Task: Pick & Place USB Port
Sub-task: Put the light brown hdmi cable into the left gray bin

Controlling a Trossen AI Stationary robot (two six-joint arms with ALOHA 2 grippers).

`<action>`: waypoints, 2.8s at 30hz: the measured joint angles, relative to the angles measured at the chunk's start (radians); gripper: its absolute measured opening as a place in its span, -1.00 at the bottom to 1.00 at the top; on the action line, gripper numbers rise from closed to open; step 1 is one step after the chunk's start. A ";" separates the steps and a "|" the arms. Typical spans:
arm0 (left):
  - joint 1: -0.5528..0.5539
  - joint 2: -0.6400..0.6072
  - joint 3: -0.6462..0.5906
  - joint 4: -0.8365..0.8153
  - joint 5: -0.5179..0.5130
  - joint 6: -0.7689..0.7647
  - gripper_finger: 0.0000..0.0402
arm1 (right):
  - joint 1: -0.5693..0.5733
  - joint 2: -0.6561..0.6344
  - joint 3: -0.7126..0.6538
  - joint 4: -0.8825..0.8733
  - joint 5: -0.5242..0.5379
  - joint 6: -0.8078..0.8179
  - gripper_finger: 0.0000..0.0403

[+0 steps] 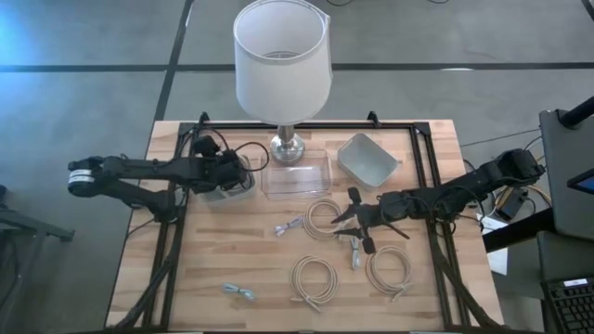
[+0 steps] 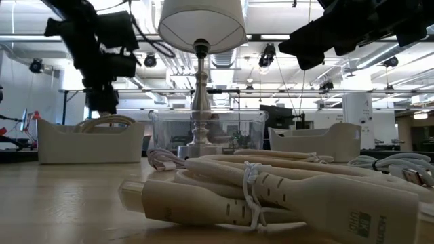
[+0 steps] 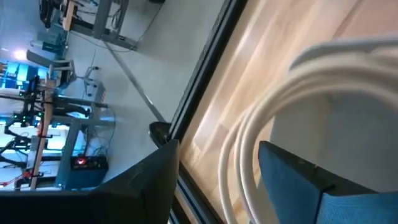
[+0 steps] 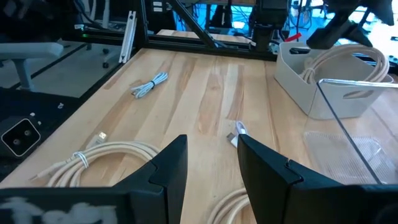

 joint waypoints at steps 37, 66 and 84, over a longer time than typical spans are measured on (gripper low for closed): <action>-0.374 0.077 0.144 0.577 0.898 0.049 0.11 | 0.000 0.184 0.004 -0.126 0.097 0.260 -0.33; -0.528 0.690 0.246 1.000 0.899 -0.470 -0.10 | 0.000 0.287 0.075 -0.123 0.043 0.251 -0.33; -0.565 0.833 0.299 0.893 0.795 -0.423 -0.40 | 0.001 0.284 0.076 -0.124 0.043 0.258 -0.33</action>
